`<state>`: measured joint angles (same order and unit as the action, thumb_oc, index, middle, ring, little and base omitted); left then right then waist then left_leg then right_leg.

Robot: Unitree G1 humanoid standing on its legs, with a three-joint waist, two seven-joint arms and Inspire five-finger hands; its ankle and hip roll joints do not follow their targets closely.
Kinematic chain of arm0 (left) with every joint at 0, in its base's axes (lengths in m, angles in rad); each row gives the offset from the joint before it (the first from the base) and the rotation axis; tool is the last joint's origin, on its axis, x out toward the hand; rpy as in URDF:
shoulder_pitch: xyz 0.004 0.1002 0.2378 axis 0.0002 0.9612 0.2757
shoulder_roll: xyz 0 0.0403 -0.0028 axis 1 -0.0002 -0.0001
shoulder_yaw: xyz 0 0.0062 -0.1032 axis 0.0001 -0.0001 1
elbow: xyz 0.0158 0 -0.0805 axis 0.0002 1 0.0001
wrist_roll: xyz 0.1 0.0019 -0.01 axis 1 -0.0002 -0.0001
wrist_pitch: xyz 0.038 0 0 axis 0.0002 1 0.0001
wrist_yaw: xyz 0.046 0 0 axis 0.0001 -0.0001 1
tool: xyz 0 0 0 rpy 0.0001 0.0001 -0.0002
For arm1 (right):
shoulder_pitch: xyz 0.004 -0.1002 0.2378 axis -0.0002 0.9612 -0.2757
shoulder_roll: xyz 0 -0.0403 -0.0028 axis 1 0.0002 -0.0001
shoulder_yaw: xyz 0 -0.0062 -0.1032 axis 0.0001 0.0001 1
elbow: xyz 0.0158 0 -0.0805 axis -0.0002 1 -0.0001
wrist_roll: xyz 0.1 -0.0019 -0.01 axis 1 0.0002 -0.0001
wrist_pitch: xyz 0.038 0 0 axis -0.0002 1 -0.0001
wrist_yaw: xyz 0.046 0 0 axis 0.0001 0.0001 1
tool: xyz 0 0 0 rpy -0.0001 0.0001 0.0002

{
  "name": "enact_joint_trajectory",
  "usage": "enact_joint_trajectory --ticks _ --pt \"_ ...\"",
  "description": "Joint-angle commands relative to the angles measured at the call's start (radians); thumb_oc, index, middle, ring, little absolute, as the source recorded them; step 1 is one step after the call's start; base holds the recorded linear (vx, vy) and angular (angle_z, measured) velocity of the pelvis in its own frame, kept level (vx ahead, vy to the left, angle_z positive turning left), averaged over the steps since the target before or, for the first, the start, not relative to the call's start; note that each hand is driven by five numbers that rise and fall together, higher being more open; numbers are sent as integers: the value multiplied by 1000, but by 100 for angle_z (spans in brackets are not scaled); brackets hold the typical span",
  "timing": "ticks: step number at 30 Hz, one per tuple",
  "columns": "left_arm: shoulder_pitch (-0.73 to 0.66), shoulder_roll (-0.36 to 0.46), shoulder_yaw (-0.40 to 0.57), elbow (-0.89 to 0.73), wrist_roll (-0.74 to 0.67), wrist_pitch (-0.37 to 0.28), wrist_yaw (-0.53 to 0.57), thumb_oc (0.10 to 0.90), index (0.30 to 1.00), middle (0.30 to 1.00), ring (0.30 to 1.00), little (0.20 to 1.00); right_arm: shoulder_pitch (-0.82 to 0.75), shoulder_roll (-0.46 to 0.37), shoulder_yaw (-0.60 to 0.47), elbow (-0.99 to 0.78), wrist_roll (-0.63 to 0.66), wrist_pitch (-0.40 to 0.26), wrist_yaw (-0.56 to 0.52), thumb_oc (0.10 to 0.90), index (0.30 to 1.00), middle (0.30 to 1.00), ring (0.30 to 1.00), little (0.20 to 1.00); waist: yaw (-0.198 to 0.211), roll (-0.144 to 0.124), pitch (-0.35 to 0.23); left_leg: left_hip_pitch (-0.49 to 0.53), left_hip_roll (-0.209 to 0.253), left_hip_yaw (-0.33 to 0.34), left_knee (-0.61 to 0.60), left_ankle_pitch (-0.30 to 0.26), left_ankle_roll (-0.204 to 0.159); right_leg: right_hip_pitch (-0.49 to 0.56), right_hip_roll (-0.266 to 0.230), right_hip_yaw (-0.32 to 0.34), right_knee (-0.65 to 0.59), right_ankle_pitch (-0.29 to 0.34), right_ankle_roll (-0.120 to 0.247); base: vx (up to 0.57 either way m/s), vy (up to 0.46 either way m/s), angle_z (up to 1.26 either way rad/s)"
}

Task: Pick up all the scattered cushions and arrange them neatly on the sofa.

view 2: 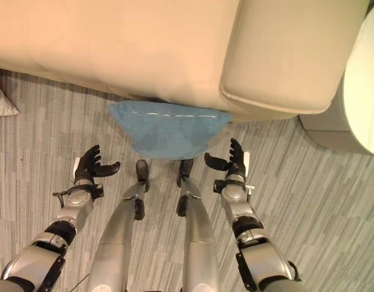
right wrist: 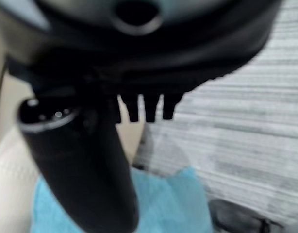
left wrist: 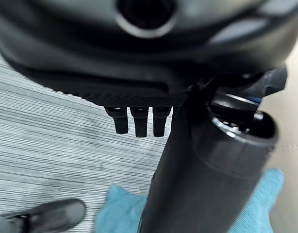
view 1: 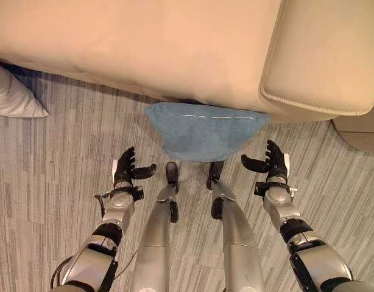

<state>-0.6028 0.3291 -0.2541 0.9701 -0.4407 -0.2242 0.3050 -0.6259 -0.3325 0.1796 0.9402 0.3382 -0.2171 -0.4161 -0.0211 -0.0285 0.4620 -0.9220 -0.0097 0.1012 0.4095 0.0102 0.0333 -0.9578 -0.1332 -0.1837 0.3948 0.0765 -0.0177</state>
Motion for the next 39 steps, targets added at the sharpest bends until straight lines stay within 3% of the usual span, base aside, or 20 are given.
enact_joint_trajectory --ticks 1,15,29,30,31,32,39 --pt "97 8 10 -8 -21 -65 48 800 900 900 900 900 126 -30 3 -68 30 -75 -49 800 900 900 900 900 1 7 -156 -31 10 -59 10 -89 -41 6 -15 27 -46 -49 90 -30 -20 1" --pt "-100 49 -55 -99 -6 -88 66 800 900 900 900 900 -99 -78 110 -79 68 -91 -12 800 900 900 900 900 1 27 -135 -211 2 -61 -14 -37 -50 -186 -29 29 -19 -27 108 -11 -10 2" --pt "-302 5 -131 -99 -48 -120 76 800 900 900 900 900 -280 22 250 -178 47 -117 3 800 900 900 900 900 -14 26 -162 -292 6 -75 -50 6 -77 -262 -24 25 -23 -17 111 -9 -28 4" --pt "-312 -4 -134 -115 -59 -125 76 712 768 768 768 768 -289 31 256 -193 52 -121 6 580 571 571 571 571 -15 26 -163 -294 6 -76 -52 7 -78 -266 -23 25 -23 -16 111 -6 -30 5" --pt "-319 -10 -136 -131 -67 -130 77 493 439 439 439 439 -293 36 261 -205 55 -125 8 400 300 300 300 300 -16 26 -167 -298 6 -78 -53 8 -78 -270 -23 24 -21 -17 111 1 -36 5" --pt "-327 -23 -140 -166 -75 -144 79 400 300 300 300 300 -295 45 265 -232 60 -138 12 400 300 300 300 300 -17 26 -172 -303 6 -79 -57 8 -79 -275 -24 23 -22 -16 113 8 -36 4" --pt "-270 -37 -123 -315 -53 -174 85 400 300 300 300 300 -212 51 229 -347 50 -175 31 400 300 300 300 300 -19 32 -208 -296 7 -75 -71 7 -77 -276 -23 22 -22 -20 116 4 -4 0"
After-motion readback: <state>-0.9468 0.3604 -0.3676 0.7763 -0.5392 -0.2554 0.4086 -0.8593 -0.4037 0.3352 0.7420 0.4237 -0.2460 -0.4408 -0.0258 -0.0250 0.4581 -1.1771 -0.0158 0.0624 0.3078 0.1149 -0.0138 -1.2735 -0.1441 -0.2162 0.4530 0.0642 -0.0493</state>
